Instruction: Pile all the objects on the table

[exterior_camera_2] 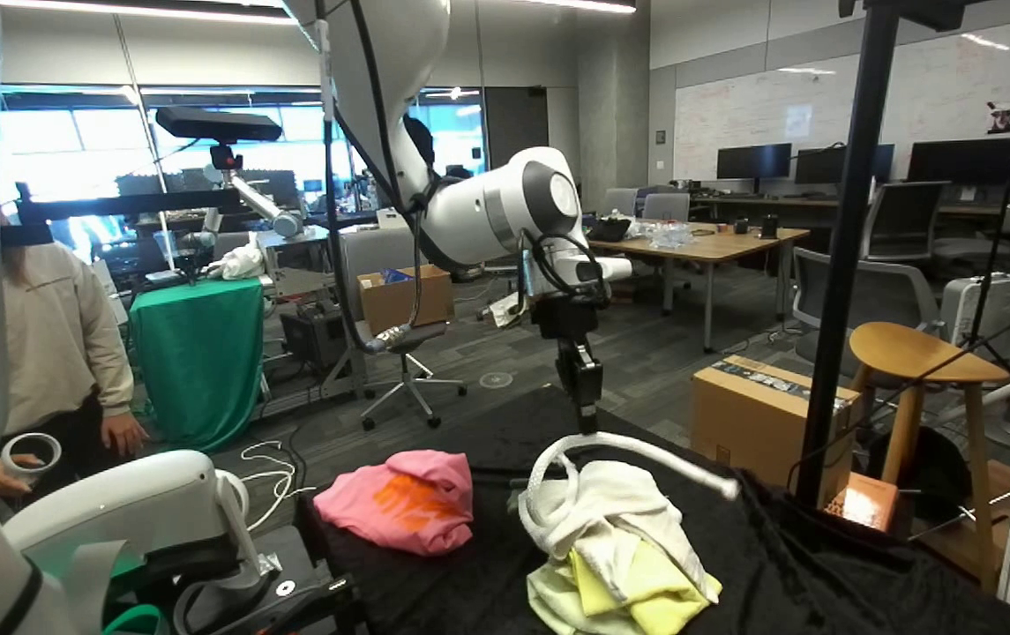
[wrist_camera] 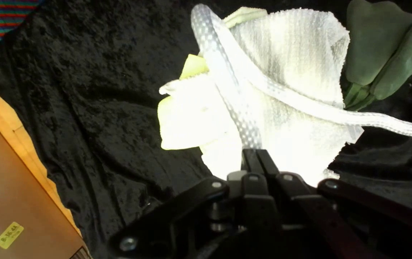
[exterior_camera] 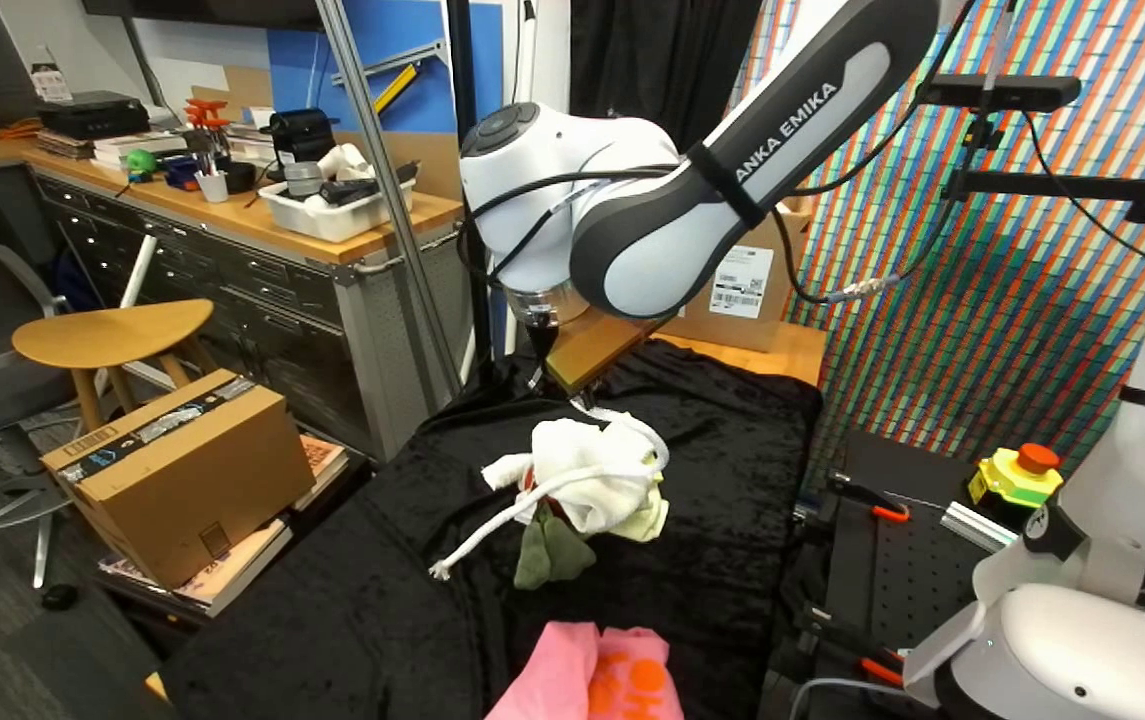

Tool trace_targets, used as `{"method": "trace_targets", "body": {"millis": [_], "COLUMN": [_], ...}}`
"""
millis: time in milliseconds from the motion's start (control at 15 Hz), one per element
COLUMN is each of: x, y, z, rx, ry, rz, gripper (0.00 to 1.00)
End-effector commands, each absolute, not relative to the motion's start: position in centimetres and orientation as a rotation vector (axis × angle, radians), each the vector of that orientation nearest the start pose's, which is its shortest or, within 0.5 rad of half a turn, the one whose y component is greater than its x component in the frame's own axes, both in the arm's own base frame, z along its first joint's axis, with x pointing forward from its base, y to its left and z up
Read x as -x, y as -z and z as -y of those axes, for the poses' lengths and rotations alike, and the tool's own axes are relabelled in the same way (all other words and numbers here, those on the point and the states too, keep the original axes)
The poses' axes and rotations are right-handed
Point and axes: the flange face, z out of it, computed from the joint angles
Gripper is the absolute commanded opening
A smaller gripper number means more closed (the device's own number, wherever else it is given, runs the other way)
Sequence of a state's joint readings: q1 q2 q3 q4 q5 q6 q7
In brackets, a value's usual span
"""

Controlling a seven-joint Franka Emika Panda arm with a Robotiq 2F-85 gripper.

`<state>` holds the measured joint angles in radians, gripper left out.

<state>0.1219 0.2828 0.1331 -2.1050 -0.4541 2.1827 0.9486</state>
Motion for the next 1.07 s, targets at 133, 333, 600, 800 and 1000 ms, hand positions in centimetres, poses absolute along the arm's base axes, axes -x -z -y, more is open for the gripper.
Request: {"method": "trace_targets", "body": {"millis": [133,333,600,800,1000], "x": [-56.5,-56.2,-54.8,-53.6,-52.1], "y": [-27.4,-28.3,-29.9,-30.4,-29.7], "z": [-12.1,-12.1,-15.2,-19.4,-22.6], "rx": [3.392,3.389,3.387,3.393,3.378], "ry": [-0.049,-0.043,0.014,0.067,0.066], "rz": [-0.647,-0.592,-0.376,-0.165,0.022], "gripper": [0.47,0.70,0.99,1.00,1.00]}}
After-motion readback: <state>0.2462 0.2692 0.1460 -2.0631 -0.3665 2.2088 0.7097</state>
